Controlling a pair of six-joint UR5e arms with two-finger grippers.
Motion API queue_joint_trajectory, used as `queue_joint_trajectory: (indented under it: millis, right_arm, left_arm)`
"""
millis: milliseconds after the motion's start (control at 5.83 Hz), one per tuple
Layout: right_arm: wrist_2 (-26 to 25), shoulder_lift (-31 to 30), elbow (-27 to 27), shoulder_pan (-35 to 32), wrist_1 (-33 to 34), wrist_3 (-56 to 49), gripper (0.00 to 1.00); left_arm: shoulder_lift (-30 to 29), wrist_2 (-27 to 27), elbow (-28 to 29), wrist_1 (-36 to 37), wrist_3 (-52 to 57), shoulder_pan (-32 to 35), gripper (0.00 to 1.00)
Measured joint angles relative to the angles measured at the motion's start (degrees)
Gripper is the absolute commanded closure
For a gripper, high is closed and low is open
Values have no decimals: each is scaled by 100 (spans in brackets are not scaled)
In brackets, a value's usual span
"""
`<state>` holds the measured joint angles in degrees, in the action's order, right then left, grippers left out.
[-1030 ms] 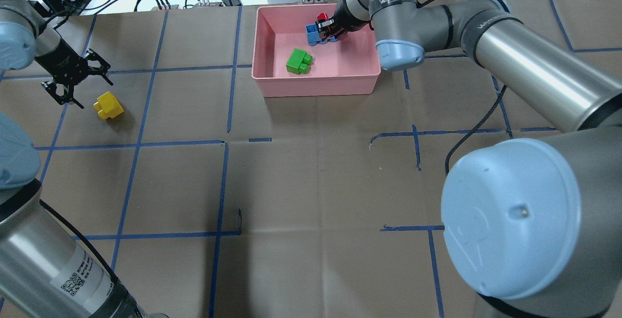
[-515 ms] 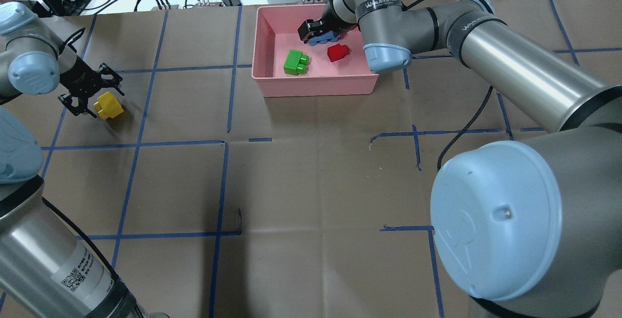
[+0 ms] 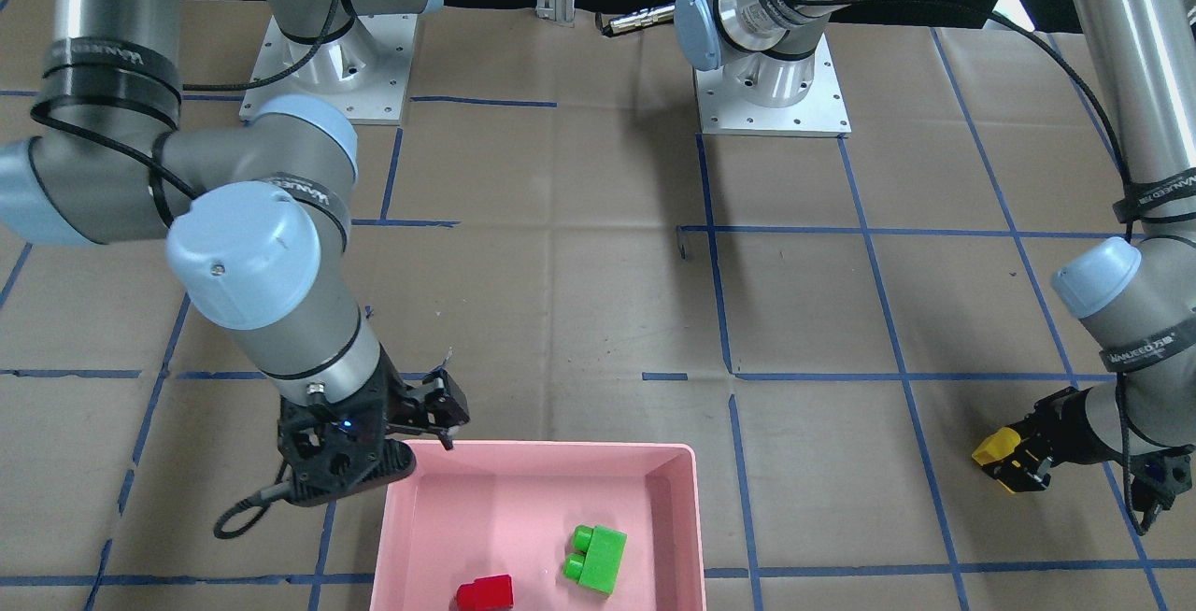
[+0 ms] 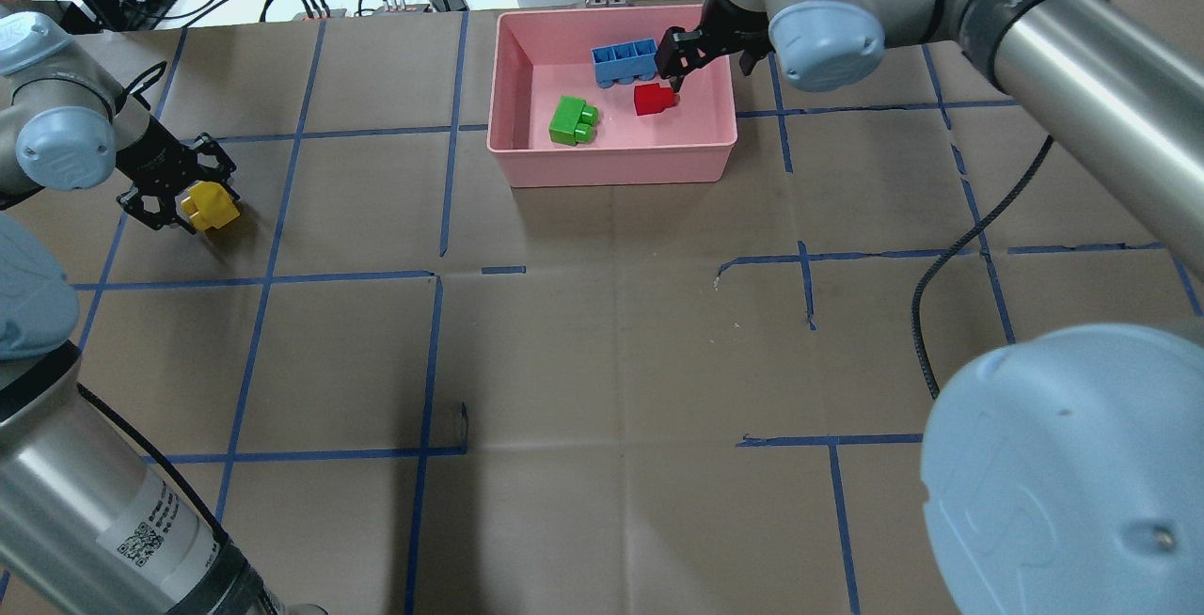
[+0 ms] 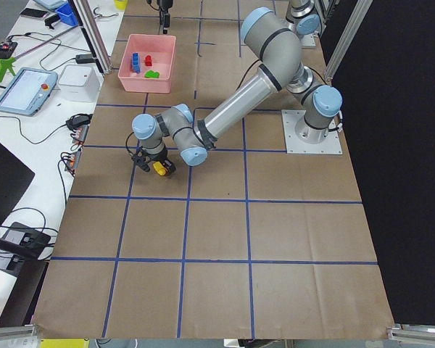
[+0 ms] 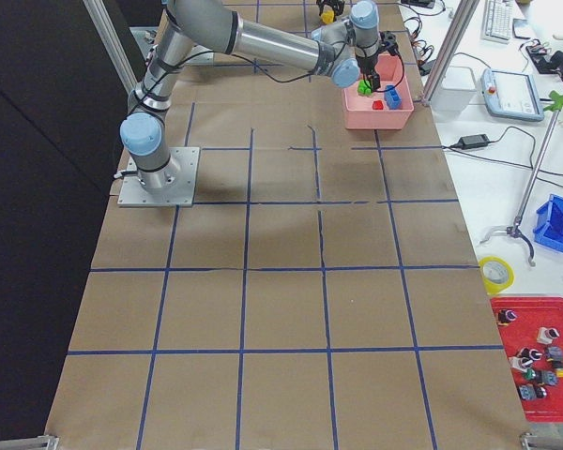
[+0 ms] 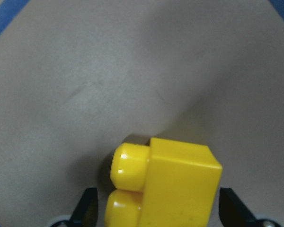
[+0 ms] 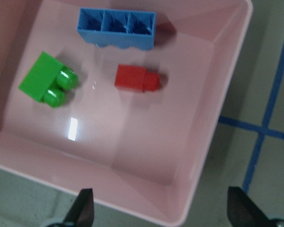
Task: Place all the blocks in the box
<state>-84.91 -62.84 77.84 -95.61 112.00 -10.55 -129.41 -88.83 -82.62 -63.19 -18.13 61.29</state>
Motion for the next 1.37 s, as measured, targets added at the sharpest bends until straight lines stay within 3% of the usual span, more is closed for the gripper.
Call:
queue_joint_trajectory:
  millis: [343, 515, 858, 1030, 1373]
  right_arm:
    - [-360, -1068, 31, 327, -2011, -76, 0]
    - [-409, -1664, 324, 378, -2704, 148, 0]
    - [-610, -2835, 1533, 412, -2676, 516, 0]
    - [-901, -3076, 1810, 419, -2543, 757, 0]
    - [-1085, -3183, 2029, 415, -2471, 1365, 0]
  left_arm:
    - [37, 37, 65, -203, 26, -6, 100]
    - [146, 110, 171, -354, 60, -8, 100]
    - [490, 191, 1119, -1736, 379, 17, 100]
    - [600, 172, 1745, -2506, 841, 79, 100]
    - [978, -118, 2275, -3037, 1753, 644, 100]
